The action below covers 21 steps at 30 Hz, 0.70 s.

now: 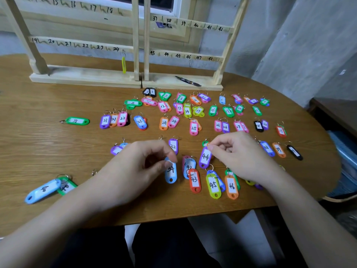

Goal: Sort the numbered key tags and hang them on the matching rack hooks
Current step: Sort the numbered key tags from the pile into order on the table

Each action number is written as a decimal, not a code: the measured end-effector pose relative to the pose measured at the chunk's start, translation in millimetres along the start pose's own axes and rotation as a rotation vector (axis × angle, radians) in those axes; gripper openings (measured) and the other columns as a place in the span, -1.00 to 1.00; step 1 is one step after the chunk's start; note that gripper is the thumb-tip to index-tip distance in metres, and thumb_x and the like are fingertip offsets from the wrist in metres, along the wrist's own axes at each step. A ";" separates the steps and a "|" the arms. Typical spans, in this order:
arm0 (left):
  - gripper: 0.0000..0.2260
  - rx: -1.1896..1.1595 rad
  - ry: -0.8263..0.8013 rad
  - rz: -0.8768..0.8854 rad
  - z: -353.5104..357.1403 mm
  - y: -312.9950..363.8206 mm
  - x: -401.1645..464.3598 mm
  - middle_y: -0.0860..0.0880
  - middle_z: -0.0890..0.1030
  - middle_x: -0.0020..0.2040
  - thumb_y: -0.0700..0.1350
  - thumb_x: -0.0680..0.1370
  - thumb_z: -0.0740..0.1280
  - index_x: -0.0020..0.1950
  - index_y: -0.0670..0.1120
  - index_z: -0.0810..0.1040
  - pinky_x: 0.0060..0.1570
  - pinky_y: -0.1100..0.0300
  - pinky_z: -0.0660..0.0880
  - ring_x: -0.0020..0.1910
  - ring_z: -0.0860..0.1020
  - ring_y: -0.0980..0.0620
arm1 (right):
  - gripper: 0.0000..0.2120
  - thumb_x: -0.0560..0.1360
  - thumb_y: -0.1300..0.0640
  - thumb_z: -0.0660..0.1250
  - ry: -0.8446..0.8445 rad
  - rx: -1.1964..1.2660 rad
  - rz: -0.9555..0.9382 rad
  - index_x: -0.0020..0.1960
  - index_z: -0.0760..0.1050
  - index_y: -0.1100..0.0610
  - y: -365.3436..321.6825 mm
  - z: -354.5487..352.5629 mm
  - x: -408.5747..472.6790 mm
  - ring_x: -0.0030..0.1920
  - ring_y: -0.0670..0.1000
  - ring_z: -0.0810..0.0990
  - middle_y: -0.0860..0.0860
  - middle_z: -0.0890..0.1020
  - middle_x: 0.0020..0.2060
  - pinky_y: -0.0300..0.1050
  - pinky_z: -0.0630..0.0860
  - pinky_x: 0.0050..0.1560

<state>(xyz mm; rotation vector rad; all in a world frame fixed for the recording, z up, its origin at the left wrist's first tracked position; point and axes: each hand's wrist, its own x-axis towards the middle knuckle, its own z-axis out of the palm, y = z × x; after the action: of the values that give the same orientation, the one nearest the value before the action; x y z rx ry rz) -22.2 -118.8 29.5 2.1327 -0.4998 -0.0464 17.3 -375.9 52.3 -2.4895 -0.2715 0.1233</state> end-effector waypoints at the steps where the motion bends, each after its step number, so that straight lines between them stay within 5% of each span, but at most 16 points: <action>1: -0.88 -0.003 0.001 -0.003 -0.5 -0.7 0.0 0.10 0.62 -0.22 -0.14 0.59 0.40 -0.08 0.08 0.60 -0.21 0.39 0.36 -0.19 0.54 0.08 | -0.80 0.62 0.08 0.34 -0.009 0.001 0.004 -0.13 0.67 0.07 -0.4 1.0 0.3 -0.44 -0.12 0.39 0.20 0.59 -0.33 -0.35 0.36 -0.39; 9: -0.88 -0.006 0.021 -0.025 -4.0 -5.7 1.7 0.12 0.61 -0.22 -0.13 0.59 0.40 -0.08 0.09 0.60 -0.22 0.39 0.37 -0.21 0.53 0.11 | -0.79 0.60 0.09 0.35 -0.046 -0.027 -0.019 -0.16 0.67 0.07 -8.2 14.2 -1.7 -0.48 -0.12 0.35 0.20 0.55 -0.41 -0.45 0.36 -0.33; 13: -0.88 -0.004 0.020 -0.031 -5.3 -7.8 2.5 0.13 0.61 -0.22 -0.13 0.59 0.40 -0.08 0.09 0.60 -0.21 0.38 0.37 -0.22 0.53 0.12 | -0.77 0.61 0.10 0.34 -0.069 -0.024 -0.018 -0.20 0.63 0.05 -10.2 22.7 -2.9 -0.49 -0.06 0.36 0.13 0.51 -0.48 -0.43 0.18 -0.21; 17: -0.90 -0.007 0.024 -0.034 -7.1 -10.3 2.5 0.10 0.62 -0.22 -0.13 0.59 0.40 -0.07 0.08 0.60 -0.21 0.34 0.39 -0.23 0.52 0.12 | -0.79 0.59 0.06 0.36 -0.039 -0.053 -0.035 -0.22 0.64 -0.01 -9.4 26.3 -1.2 -0.51 -0.11 0.36 0.03 0.48 -0.54 -0.21 0.38 -0.35; 21: -0.91 -0.022 0.019 -0.036 -9.0 -13.2 2.9 0.08 0.63 -0.19 -0.13 0.59 0.40 -0.06 0.06 0.60 -0.15 0.24 0.45 -0.19 0.55 0.06 | -0.77 0.60 0.05 0.35 -0.045 -0.120 -0.049 -0.23 0.61 -0.04 -11.7 22.3 -1.2 -0.51 -0.08 0.35 -0.02 0.39 -0.59 -0.26 0.36 -0.29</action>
<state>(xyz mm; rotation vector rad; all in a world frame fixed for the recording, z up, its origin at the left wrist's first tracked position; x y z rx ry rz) -13.2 -106.1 24.6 2.1191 -0.4484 -0.0513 10.8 -354.1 41.4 -2.5990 -0.3687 0.1462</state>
